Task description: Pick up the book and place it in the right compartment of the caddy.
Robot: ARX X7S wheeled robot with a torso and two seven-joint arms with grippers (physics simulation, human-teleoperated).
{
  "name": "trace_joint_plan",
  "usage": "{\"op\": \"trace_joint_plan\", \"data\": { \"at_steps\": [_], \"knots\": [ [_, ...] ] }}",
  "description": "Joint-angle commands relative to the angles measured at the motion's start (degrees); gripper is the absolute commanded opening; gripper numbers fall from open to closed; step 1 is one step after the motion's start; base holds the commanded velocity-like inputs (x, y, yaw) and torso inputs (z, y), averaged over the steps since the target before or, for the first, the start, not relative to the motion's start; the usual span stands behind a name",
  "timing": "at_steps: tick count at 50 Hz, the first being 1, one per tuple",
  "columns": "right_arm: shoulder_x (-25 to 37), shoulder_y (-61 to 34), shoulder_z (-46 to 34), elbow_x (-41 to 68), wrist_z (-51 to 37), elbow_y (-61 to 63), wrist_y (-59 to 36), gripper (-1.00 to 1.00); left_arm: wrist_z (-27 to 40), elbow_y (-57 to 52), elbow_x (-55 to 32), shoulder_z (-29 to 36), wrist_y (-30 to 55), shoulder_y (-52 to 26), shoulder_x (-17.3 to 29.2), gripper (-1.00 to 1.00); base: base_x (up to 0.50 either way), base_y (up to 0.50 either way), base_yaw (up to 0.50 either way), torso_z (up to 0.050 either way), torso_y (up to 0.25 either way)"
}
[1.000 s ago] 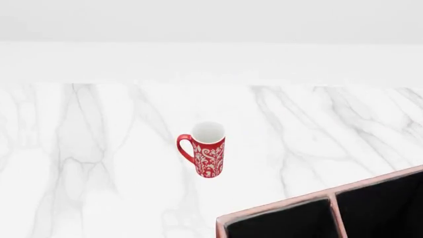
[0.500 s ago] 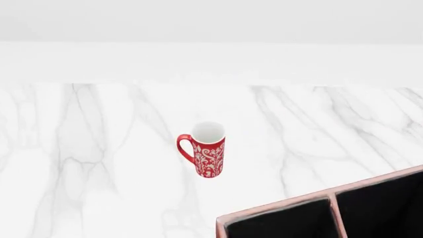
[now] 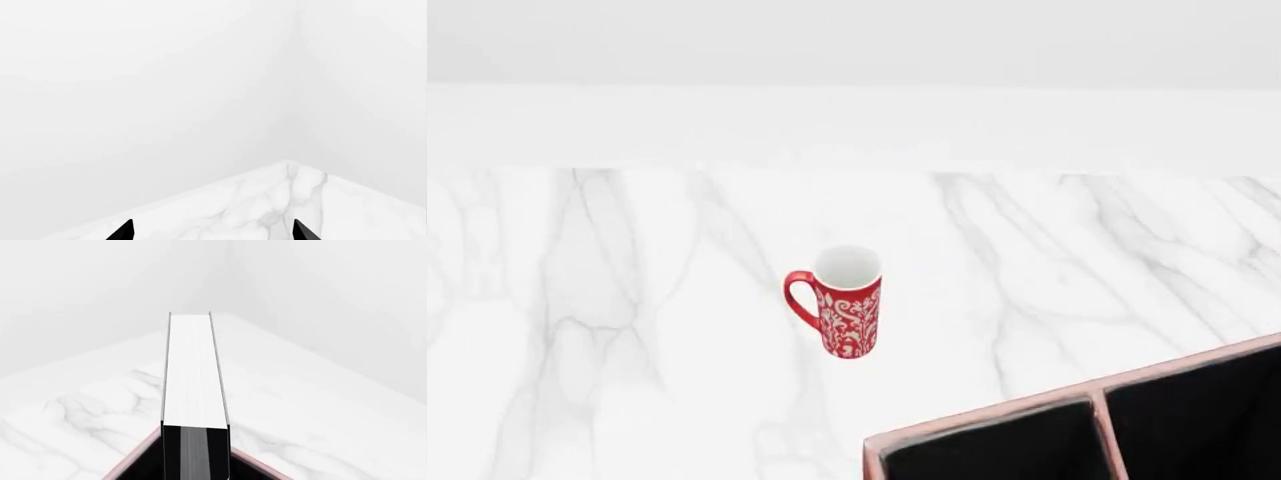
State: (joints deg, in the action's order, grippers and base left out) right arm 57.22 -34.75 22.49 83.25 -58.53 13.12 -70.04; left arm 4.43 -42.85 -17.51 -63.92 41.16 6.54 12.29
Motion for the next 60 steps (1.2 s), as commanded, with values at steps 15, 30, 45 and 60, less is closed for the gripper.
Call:
{"op": "trace_joint_plan", "data": {
  "at_steps": [15, 30, 45, 60],
  "knots": [
    [-1.99, 2.54, 0.89, -6.31, 5.61, -0.43, 2.17, -1.00, -1.11, -0.25, 0.75, -0.94, -0.12, 0.43, -1.27, 1.00, 0.00, 0.00, 0.00, 0.000, 0.001],
    [-3.08, 4.39, -0.28, -8.55, 7.88, -1.18, 4.01, -1.00, -0.93, -0.11, 0.62, -0.76, -0.23, 0.55, -1.19, 1.00, 0.00, 0.00, 0.00, 0.001, 0.001],
    [-3.59, 4.28, -1.83, -8.03, 8.36, -2.76, 3.42, -1.00, -0.68, 0.03, 0.51, -0.59, -0.22, 0.56, -0.96, 1.00, 0.00, 0.00, 0.00, 0.000, 0.001],
    [-3.41, 3.51, -1.03, -5.29, 7.33, -3.36, 2.27, 1.00, -0.34, -0.45, 0.11, -0.59, 0.35, 0.52, -0.74, 1.00, 0.00, 0.00, 0.00, 0.001, 0.001]
  ]
}}
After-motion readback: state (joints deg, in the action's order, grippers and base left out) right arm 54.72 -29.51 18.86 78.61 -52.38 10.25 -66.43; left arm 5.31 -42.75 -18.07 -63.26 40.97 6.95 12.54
